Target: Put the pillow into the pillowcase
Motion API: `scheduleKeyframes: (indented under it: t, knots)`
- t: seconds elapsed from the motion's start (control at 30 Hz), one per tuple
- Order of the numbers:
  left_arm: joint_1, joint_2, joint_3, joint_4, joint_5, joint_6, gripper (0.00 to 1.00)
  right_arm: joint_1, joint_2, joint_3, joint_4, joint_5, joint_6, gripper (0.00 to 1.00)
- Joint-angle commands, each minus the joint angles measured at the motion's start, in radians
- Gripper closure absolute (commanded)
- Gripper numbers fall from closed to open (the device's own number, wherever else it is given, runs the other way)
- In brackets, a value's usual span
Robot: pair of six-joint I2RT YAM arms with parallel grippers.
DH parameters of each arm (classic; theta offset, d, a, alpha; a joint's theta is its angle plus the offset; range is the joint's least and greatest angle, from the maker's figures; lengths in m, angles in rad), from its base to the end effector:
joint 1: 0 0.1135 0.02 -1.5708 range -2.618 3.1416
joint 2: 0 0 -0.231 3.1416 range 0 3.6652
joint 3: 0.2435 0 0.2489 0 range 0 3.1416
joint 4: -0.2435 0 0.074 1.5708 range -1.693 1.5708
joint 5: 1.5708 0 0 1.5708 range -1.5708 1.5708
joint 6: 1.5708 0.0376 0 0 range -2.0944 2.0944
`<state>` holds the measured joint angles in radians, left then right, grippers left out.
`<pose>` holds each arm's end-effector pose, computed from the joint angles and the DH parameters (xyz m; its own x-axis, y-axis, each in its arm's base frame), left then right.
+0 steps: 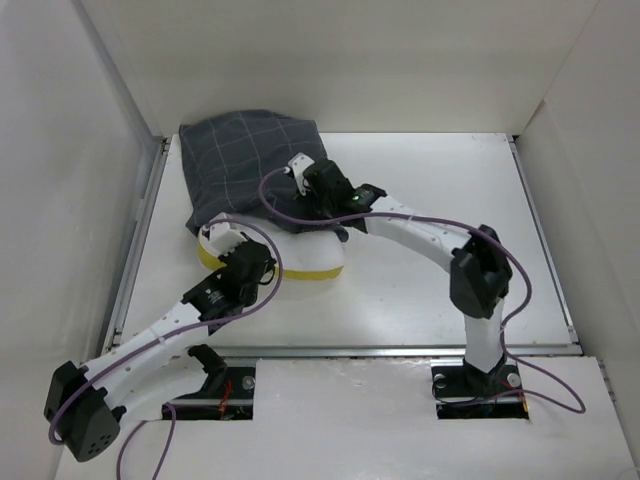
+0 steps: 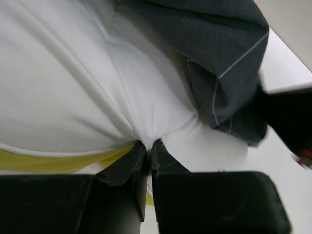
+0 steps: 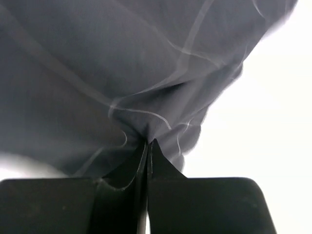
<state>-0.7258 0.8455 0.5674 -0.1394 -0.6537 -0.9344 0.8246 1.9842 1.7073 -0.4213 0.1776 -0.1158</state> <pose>0.1726 -0.1226 0.2356 -0.2696 -0.6143 -0.7416 -0.1779 0.7886 -0.5886 0.3080 0.3234 0.2454 -0.3606 -0.5575 -0.7478 -0.6770 0.7079 -0.2013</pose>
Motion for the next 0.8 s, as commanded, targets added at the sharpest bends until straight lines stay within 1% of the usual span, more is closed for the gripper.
scheduleKeyframes:
  t: [0.0, 0.03, 0.07, 0.1, 0.13, 0.17, 0.2, 0.23, 0.27, 0.3, 0.33, 0.37, 0.4, 0.43, 0.47, 0.5, 0.53, 0.57, 0.6, 0.63, 0.73, 0.77]
  knots:
    - [0.002, 0.055, 0.08, 0.106, -0.157, -0.038, 1.0, 0.002, -0.282, -0.014, -0.19, -0.123, 0.161, 1.0]
    - [0.002, 0.055, 0.08, 0.116, -0.171, -0.053, 1.0, 0.002, -0.332, -0.035, -0.25, -0.165, 0.162, 1.0]
    - [0.002, 0.087, 0.097, 0.116, -0.181, -0.066, 1.0, 0.002, -0.385, -0.067, -0.302, -0.22, 0.248, 1.0]
    - [0.002, 0.104, 0.121, 0.116, -0.193, -0.076, 1.0, 0.033, -0.448, -0.116, -0.33, -0.378, 0.266, 1.0]
    - [0.002, 0.121, 0.135, 0.116, -0.202, -0.076, 1.0, 0.053, -0.52, -0.246, -0.312, -0.439, 0.289, 1.0]
    - [0.002, 0.138, 0.147, 0.116, -0.211, -0.076, 1.0, 0.067, -0.654, -0.308, -0.298, -0.499, 0.319, 1.0]
    - [0.002, 0.17, 0.172, 0.116, -0.212, -0.076, 1.0, 0.067, -0.707, -0.355, -0.298, -0.559, 0.352, 1.0]
    - [0.002, 0.187, 0.184, 0.116, -0.212, -0.086, 1.0, 0.067, -0.75, -0.404, -0.328, -0.549, 0.366, 1.0]
    - [0.002, 0.202, 0.195, 0.107, -0.212, -0.095, 1.0, 0.067, -0.783, -0.42, -0.382, -0.5, 0.384, 1.0]
    - [0.002, 0.233, 0.204, 0.107, -0.212, -0.104, 1.0, 0.067, -0.826, -0.434, -0.399, -0.448, 0.396, 1.0]
    - [0.002, 0.245, 0.213, 0.097, -0.193, -0.113, 1.0, 0.067, -0.835, -0.449, -0.399, -0.378, 0.396, 1.0]
    - [0.002, 0.254, 0.227, 0.096, -0.176, -0.113, 1.0, 0.067, -0.835, -0.462, -0.408, -0.342, 0.396, 1.0]
    - [0.002, 0.266, 0.227, 0.096, -0.129, -0.101, 1.0, 0.067, -0.822, -0.471, -0.409, -0.299, 0.396, 0.91]
    - [0.002, 0.267, 0.227, 0.113, -0.095, -0.078, 1.0, 0.067, -0.809, -0.471, -0.409, -0.256, 0.409, 0.63]
    - [0.002, 0.267, 0.227, 0.142, -0.057, -0.058, 0.91, 0.067, -0.797, -0.471, -0.421, -0.192, 0.409, 0.55]
    - [0.002, 0.267, 0.213, 0.162, 0.028, -0.035, 0.6, 0.067, -0.783, -0.459, -0.431, -0.176, 0.409, 0.45]
    - [0.002, 0.257, 0.195, 0.188, 0.072, 0.012, 0.55, 0.067, -0.774, -0.446, -0.432, -0.162, 0.409, 0.37]
    - [-0.007, 0.238, 0.148, 0.239, 0.113, 0.023, 0.5, 0.067, -0.763, -0.446, -0.432, -0.15, 0.398, 0.3]
    - [-0.007, 0.224, 0.119, 0.263, 0.155, 0.032, 0.44, 0.067, -0.763, -0.436, -0.422, -0.129, 0.398, 0.27]
    - [-0.007, 0.21, 0.091, 0.28, 0.226, 0.032, 0.36, 0.067, -0.763, -0.436, -0.422, -0.112, 0.398, 0.26]
    - [-0.007, 0.139, 0.002, 0.291, 0.276, 0.005, 0.33, 0.067, -0.737, -0.391, -0.412, -0.061, 0.387, 0.26]
    - [-0.007, 0.103, -0.017, 0.291, 0.276, -0.009, 0.3, 0.067, -0.71, -0.381, -0.412, -0.049, 0.377, 0.26]
